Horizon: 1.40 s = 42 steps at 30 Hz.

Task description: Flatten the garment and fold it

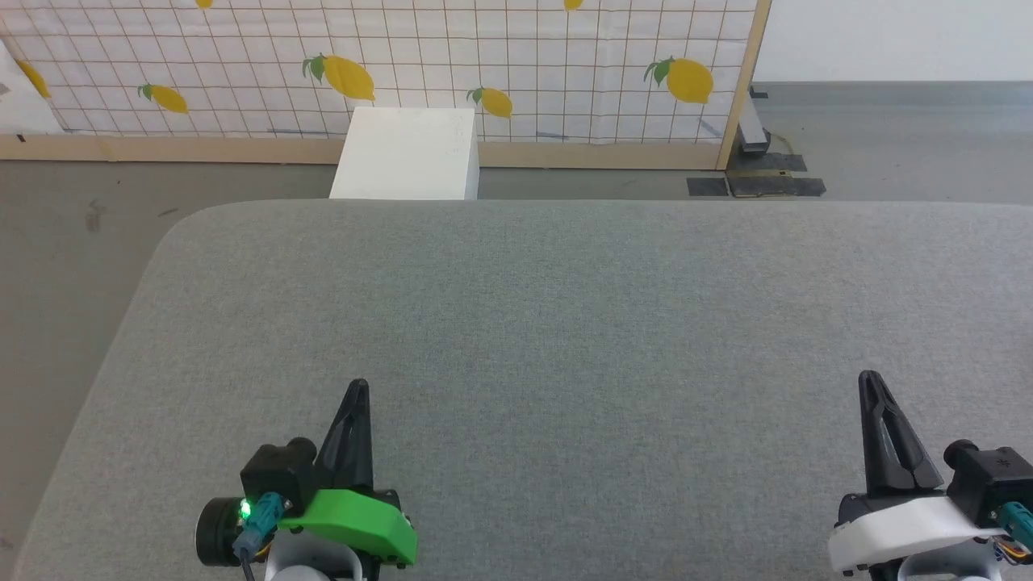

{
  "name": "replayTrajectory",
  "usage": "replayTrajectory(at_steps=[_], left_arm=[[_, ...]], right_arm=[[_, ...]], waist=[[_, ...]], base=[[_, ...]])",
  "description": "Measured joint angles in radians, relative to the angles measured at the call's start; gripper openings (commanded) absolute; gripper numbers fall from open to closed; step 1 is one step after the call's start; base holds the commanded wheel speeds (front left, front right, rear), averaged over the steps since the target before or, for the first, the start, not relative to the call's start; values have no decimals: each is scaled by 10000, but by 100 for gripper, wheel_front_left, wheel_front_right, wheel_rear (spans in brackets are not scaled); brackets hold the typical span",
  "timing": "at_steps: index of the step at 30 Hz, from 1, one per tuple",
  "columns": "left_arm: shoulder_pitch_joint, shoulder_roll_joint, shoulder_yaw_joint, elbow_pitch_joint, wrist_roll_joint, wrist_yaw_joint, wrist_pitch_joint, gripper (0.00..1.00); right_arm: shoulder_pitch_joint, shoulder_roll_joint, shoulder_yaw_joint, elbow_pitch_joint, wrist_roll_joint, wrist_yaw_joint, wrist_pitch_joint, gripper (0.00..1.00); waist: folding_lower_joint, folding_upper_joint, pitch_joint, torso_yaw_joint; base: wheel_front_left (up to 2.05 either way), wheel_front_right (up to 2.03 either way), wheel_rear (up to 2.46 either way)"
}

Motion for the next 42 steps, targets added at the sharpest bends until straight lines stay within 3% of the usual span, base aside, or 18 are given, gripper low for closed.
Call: replayTrajectory(at_steps=[42], left_arm=[[0, 2, 366, -420, 539, -2, 667, 0]], right_arm=[[-20, 0, 249, -48, -188, 0, 504, 0]], waist=[[0, 0, 59, -158]], base=[[0, 0, 0]])
